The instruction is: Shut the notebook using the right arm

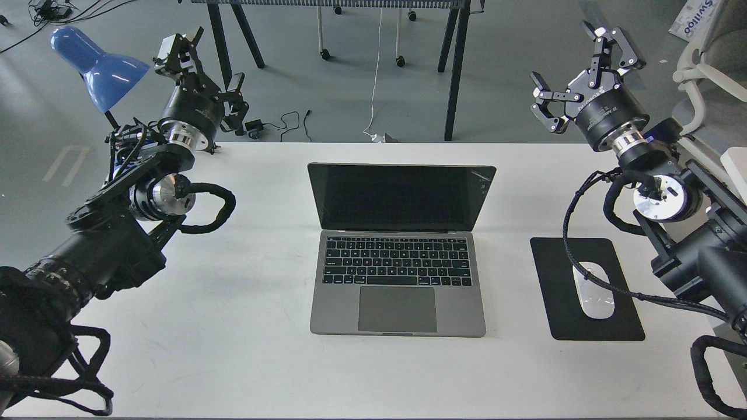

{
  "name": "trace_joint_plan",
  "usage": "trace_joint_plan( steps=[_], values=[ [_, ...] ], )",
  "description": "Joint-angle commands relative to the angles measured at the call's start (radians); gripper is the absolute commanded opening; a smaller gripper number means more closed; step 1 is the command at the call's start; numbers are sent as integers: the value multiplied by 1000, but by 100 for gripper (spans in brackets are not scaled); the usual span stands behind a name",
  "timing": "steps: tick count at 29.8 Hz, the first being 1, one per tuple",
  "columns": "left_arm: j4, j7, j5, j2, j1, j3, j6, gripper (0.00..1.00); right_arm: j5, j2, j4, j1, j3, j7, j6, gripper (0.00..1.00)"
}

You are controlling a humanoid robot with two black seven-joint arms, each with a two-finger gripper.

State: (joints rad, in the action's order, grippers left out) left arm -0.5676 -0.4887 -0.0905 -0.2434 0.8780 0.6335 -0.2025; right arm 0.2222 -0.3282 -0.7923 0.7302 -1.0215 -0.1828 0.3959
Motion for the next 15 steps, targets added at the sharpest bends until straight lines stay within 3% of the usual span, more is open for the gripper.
trace_joint_plan(
  steps=[1, 10, 15],
  values=[
    [0, 0, 0, 1, -1, 0, 2, 100, 0, -2, 1, 0, 0, 0, 0, 100],
    [0, 0, 0, 0, -1, 0, 0, 100, 14, -5, 1, 15, 14, 3, -2, 100],
    [0, 0, 0, 1, -1, 0, 0, 100, 48, -25, 19, 150, 170, 6, -25, 100]
  ],
)
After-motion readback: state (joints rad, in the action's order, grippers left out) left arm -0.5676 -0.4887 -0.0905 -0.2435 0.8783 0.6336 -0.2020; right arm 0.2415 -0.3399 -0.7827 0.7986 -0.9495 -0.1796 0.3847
